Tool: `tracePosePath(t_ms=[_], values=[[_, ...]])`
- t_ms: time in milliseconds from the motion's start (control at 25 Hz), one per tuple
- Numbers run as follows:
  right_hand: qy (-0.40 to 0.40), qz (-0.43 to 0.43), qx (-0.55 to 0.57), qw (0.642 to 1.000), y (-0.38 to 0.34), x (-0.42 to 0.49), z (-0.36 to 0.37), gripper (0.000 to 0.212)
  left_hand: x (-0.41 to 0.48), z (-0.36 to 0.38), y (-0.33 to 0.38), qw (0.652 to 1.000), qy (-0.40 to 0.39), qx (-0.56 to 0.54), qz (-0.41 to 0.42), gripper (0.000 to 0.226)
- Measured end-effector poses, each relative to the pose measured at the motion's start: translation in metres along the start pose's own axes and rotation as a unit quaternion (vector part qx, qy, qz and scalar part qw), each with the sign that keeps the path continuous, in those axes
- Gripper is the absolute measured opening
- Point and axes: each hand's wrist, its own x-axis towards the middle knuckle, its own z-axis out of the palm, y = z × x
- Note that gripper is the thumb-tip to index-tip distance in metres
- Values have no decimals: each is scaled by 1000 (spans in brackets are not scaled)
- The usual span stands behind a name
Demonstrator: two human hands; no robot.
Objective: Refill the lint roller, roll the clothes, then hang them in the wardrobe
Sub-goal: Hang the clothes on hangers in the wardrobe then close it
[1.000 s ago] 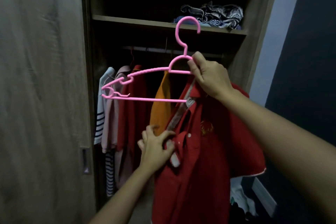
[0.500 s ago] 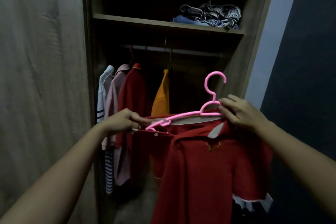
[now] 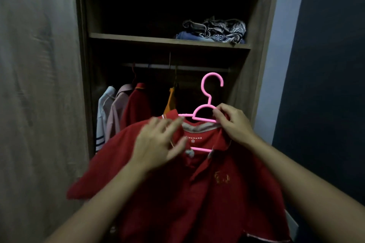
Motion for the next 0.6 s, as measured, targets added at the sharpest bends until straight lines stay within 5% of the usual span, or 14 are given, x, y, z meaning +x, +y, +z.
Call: tracePosePath(t_ms=[200, 400, 600], values=[[20, -79, 27, 996, -4, 3, -10, 26, 13, -27, -60, 990, -115, -56, -66, 61], [-39, -98, -76, 991, 29, -1, -18, 50, 16, -54, -75, 976, -32, -183, -115, 24], [-33, -32, -1, 999, 42, 1, -18, 36, 23, -79, -84, 946, -235, -182, -131, 18]])
